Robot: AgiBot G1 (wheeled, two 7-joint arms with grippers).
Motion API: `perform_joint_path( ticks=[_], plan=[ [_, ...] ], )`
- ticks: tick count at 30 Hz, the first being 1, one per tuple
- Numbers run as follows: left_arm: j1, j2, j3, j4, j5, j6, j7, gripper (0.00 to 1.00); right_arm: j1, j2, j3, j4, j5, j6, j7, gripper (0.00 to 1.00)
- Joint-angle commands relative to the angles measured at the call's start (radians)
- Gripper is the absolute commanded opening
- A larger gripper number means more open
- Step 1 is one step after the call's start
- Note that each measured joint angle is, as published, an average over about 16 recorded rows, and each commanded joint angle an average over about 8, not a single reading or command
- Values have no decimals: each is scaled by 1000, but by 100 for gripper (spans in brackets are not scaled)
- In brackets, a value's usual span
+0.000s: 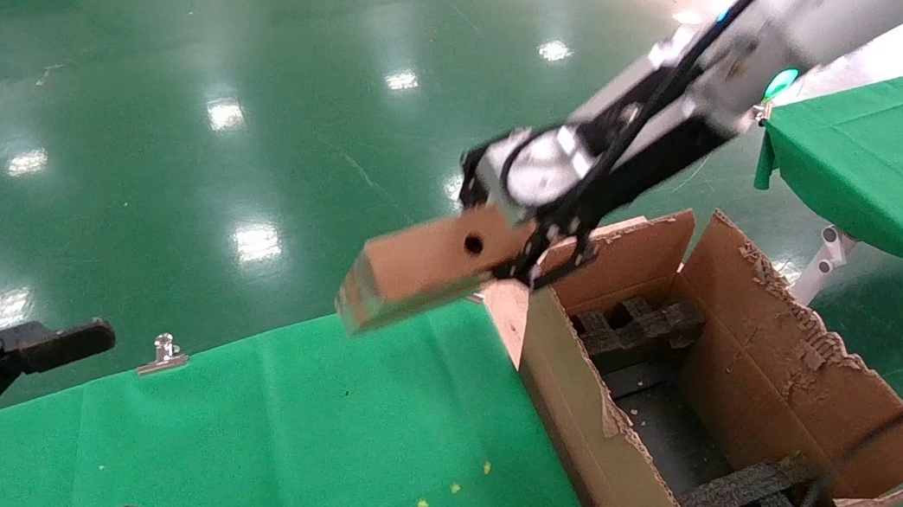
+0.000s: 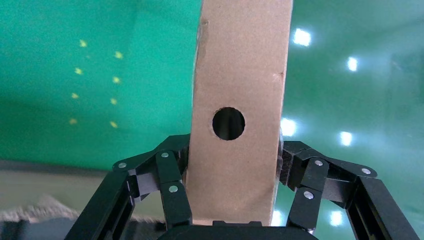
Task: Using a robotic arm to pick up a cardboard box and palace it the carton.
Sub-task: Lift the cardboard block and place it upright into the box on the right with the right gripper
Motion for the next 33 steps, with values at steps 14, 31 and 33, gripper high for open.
perform_joint_path(
  ticks=[14,31,33],
  plan=[
    [0,0,0,0,0,0,0,100,207,72,-241,-147,136,3,-69,0],
    [0,0,0,0,0,0,0,100,322,331,-451,-229,95,14,-71,0],
    [0,0,0,0,0,0,0,100,315,356,-463,-238,101,18,-66,0]
  ],
)
